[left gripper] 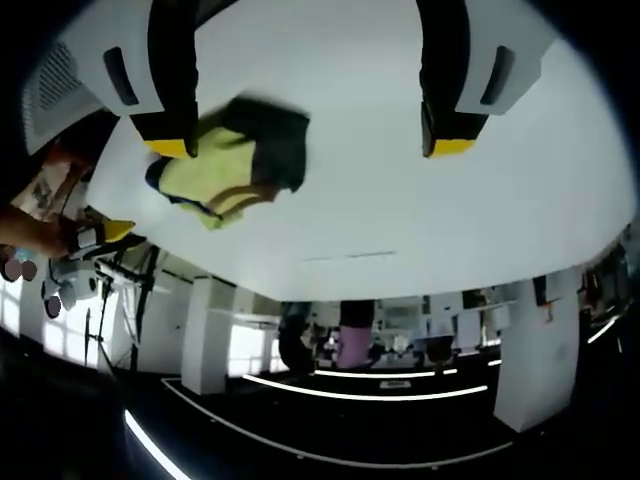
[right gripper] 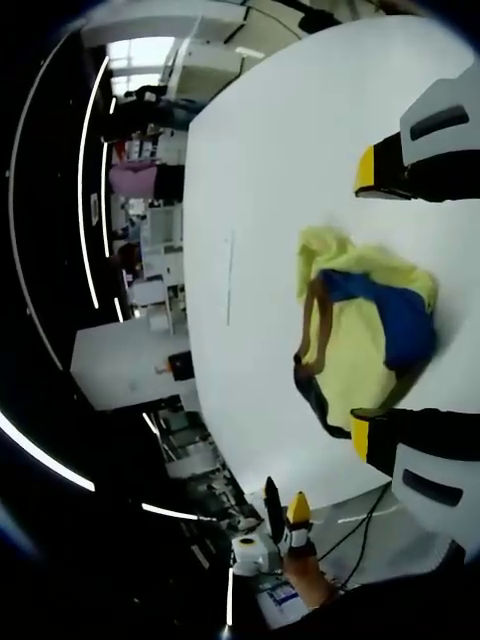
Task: Fold the garment on the visible template until the final outline fits inside the template.
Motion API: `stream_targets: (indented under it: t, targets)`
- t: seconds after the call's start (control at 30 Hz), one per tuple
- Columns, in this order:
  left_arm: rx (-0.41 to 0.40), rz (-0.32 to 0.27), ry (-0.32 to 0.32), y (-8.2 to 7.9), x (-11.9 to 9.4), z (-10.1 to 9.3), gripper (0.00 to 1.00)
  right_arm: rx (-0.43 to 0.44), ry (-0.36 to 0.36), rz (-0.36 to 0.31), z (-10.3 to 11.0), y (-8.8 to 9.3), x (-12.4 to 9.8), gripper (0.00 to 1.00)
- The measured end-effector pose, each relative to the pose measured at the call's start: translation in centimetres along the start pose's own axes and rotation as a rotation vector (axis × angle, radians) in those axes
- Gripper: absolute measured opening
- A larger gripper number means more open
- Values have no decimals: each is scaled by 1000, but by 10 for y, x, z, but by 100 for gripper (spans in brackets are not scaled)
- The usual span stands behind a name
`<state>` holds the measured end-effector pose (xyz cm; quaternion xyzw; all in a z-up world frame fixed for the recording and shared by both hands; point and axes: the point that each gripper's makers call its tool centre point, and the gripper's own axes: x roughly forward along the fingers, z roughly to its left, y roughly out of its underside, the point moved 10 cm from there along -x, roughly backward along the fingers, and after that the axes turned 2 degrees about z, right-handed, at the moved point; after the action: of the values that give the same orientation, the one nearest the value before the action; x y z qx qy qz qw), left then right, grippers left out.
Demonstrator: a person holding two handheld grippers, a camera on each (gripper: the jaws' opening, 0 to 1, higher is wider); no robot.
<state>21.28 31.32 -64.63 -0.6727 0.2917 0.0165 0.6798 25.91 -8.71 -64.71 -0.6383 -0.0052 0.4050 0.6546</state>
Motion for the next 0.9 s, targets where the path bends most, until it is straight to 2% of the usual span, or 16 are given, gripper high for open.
stream_targets:
  t: [0.9]
  targets:
    - [-2, 5, -8, 2, 0, 1, 87, -9, 3, 23, 0, 1, 1, 81]
